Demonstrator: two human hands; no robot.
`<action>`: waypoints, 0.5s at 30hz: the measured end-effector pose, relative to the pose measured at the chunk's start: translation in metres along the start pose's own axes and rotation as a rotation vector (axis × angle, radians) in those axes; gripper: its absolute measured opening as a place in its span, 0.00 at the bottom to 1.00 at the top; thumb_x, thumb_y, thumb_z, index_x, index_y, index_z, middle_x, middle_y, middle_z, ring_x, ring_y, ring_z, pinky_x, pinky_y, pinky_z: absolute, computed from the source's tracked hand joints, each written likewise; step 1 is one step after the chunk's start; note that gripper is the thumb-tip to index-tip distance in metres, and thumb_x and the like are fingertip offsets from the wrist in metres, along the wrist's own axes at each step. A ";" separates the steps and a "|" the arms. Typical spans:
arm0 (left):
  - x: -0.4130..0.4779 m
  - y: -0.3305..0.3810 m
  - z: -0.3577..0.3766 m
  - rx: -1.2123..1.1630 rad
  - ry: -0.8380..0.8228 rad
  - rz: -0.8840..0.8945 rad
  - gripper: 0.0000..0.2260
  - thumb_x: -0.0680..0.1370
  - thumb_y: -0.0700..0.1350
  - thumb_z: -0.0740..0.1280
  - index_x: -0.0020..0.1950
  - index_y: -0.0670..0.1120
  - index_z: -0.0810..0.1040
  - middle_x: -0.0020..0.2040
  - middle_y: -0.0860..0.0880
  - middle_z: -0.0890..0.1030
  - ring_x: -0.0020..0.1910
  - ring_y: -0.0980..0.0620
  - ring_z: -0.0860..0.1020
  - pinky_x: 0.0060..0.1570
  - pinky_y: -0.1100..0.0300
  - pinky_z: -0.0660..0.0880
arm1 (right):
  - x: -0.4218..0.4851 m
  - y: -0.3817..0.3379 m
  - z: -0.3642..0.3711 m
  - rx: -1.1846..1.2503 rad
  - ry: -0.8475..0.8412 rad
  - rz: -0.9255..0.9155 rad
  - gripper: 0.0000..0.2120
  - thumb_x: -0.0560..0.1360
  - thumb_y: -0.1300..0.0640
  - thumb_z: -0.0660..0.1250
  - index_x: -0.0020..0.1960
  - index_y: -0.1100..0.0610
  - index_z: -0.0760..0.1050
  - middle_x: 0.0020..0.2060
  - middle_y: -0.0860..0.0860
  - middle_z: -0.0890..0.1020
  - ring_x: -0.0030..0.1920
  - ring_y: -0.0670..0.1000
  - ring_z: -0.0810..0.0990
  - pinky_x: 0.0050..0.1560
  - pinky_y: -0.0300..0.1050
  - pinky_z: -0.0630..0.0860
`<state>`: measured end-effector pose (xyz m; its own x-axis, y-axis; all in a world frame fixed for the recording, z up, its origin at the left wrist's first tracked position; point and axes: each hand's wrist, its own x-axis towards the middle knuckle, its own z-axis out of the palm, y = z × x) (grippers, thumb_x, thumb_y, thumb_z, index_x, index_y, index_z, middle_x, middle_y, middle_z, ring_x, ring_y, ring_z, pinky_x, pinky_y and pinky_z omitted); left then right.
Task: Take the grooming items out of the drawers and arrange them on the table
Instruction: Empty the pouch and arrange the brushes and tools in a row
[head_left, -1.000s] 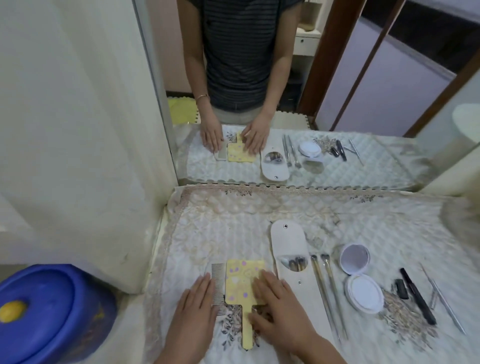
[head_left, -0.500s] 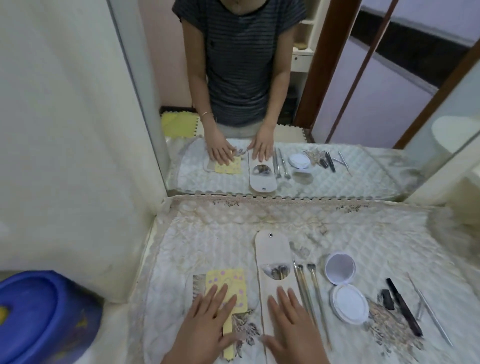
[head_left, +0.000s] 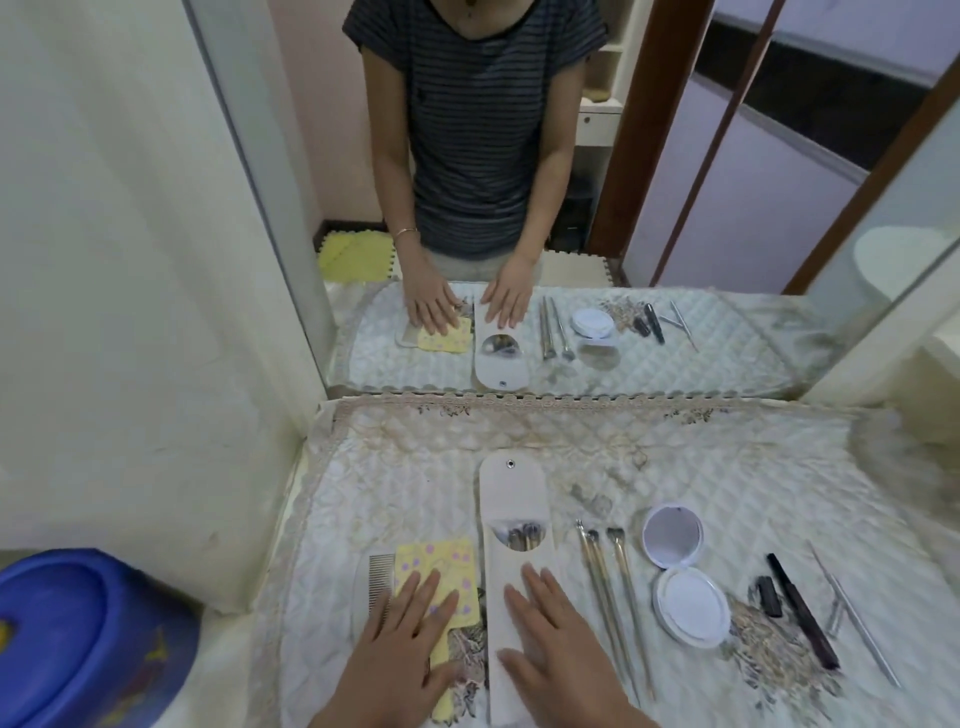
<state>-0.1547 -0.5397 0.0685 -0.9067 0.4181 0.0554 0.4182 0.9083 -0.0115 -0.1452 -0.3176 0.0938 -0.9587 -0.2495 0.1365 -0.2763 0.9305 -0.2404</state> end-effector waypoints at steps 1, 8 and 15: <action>0.002 0.002 -0.001 -0.004 0.003 0.003 0.30 0.76 0.66 0.43 0.75 0.56 0.48 0.77 0.51 0.41 0.76 0.52 0.42 0.70 0.56 0.41 | -0.001 0.005 -0.004 0.077 0.015 0.048 0.25 0.72 0.38 0.54 0.63 0.49 0.72 0.64 0.48 0.72 0.69 0.47 0.61 0.63 0.31 0.64; 0.024 0.056 -0.012 -0.147 0.037 0.046 0.30 0.71 0.65 0.54 0.70 0.52 0.63 0.77 0.51 0.41 0.75 0.53 0.42 0.70 0.60 0.44 | -0.016 0.045 -0.016 0.133 0.048 0.346 0.26 0.65 0.57 0.57 0.62 0.61 0.69 0.63 0.57 0.73 0.61 0.58 0.75 0.68 0.34 0.52; 0.024 0.076 -0.008 -0.209 -0.049 0.060 0.36 0.67 0.69 0.57 0.71 0.55 0.61 0.77 0.53 0.43 0.76 0.53 0.43 0.69 0.57 0.44 | -0.025 0.037 0.007 0.107 0.156 0.247 0.25 0.80 0.49 0.36 0.59 0.61 0.67 0.61 0.54 0.78 0.74 0.42 0.38 0.70 0.31 0.41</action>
<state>-0.1442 -0.4608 0.0773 -0.8794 0.4760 0.0125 0.4691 0.8615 0.1944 -0.1315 -0.2791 0.0748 -0.9782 0.0325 0.2051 -0.0497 0.9224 -0.3831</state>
